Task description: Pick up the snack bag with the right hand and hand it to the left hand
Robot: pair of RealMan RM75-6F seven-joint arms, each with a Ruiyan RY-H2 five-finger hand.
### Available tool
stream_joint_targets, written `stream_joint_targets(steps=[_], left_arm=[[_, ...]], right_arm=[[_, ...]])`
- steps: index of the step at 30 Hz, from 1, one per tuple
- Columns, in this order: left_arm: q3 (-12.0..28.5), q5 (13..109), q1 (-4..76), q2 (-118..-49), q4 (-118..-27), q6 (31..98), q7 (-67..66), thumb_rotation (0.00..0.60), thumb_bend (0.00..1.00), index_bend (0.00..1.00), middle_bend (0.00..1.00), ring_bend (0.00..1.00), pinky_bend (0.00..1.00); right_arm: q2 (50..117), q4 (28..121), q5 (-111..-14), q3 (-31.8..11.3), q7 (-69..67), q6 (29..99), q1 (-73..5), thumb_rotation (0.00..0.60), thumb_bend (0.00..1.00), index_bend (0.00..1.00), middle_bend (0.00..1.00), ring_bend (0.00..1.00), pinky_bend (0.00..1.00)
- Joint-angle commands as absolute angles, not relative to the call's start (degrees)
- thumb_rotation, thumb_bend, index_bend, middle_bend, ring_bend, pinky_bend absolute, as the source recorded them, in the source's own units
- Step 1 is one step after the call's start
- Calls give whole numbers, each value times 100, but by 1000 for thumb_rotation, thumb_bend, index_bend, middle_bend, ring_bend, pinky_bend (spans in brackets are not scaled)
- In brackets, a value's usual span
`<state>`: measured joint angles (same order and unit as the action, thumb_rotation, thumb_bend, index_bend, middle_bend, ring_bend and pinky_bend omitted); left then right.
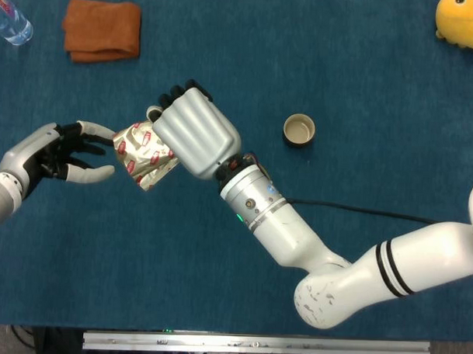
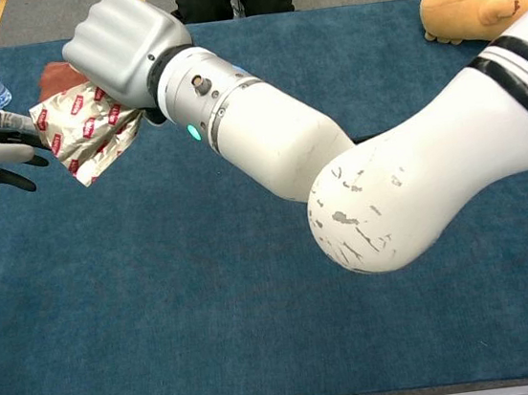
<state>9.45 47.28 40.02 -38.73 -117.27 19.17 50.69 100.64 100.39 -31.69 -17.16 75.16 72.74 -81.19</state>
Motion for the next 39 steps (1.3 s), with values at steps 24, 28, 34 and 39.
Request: stream_joint_targets(steps=[24,28,34,39], left_arm=[[962,3470,4595,-4085,-11509,1277,4632,600,253,289,260,238,361],[934,3297,4674,-4146,-11409,1164,4633,600,253,358,275,248,371],[901,3127,4788,-4206,-11328,1056,4607,600,253,383,296,257,379],[858,3050,4863,-4262,-11281,1038,4542,600,253,383,321,289,392]], right_arm=[[10514,9530,-3107,-1758,7786,7356,-8464,600,396,618,507,434,518],[10552,9483,-3139,-1741,7809,7391,-8469,600,396,619,507,435,518],[10629,9412,-3165,-1747,7811,7392,-8478,600,396,618,507,435,518],[10661,9392,-3181,-1725,7839,7382,-8473,600,396,618,507,436,518]])
